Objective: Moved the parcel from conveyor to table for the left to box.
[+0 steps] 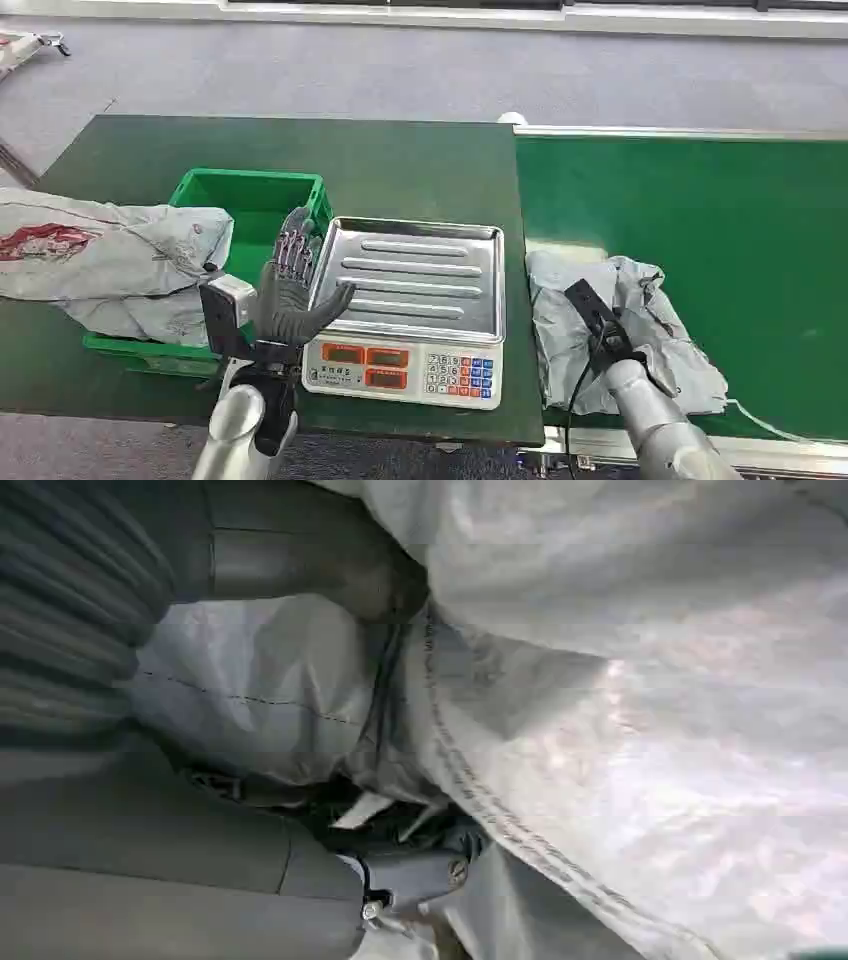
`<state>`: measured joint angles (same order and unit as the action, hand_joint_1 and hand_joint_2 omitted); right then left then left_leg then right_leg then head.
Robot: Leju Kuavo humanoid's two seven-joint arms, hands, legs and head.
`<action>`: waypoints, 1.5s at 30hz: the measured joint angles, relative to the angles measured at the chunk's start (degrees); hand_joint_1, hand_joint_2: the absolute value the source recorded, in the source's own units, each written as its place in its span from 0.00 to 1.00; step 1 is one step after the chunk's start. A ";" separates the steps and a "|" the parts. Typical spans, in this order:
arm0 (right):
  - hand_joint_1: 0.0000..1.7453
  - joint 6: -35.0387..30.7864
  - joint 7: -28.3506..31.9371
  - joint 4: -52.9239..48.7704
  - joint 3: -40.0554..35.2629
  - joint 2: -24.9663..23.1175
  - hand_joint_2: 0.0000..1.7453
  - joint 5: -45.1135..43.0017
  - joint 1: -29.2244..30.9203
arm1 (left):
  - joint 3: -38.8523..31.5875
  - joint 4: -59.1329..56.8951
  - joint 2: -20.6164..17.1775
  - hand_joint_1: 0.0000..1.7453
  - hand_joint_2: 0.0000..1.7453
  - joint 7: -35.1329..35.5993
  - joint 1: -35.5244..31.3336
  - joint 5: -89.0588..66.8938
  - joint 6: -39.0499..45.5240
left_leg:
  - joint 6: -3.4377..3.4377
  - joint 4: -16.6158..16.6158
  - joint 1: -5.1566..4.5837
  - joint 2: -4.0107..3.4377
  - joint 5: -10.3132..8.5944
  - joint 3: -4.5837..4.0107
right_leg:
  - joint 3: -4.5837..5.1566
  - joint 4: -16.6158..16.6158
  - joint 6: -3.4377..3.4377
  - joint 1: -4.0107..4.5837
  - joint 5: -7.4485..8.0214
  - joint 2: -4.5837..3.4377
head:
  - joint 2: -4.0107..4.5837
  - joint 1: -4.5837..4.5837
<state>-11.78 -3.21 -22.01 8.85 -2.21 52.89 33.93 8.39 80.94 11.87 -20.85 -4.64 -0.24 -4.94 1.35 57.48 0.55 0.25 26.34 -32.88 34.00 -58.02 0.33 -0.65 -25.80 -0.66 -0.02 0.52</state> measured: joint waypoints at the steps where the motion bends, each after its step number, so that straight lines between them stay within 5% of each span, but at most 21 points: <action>1: 1.00 -0.13 1.08 -0.37 0.09 -0.04 1.00 -0.82 0.00 | 0.00 0.09 -0.02 0.00 1.00 0.02 0.12 -0.11 0.04 | 0.00 0.00 0.00 0.00 0.00 -0.01 | 0.02 0.00 0.00 0.00 0.00 0.00 | 0.00 0.02; 22: 1.00 -2.38 5.70 -7.17 -0.77 -1.53 1.00 -4.24 -1.02 | -0.07 0.35 -0.63 0.00 1.00 -0.83 1.44 -0.46 0.81 | 0.03 -0.01 -0.01 0.04 -0.02 -0.35 | 0.37 0.00 0.00 0.00 0.00 0.01 | 0.00 0.02; 45: 1.00 -0.55 4.76 -36.72 -13.09 0.11 1.00 -4.70 -0.05 | -2.12 2.80 -0.31 0.00 1.00 -2.93 5.34 -2.16 1.92 | 0.03 0.00 -0.01 0.04 -0.02 -0.48 | 0.49 -0.01 -0.01 0.00 -0.01 0.07 | 0.00 0.02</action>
<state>-12.33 1.55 -58.73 -4.24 -2.10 48.19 33.88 6.27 83.73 11.56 -23.78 0.70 -2.40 -3.02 1.38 57.48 0.53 0.29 26.32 -33.36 34.49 -58.03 0.32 -0.65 -25.81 -0.59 -0.02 0.55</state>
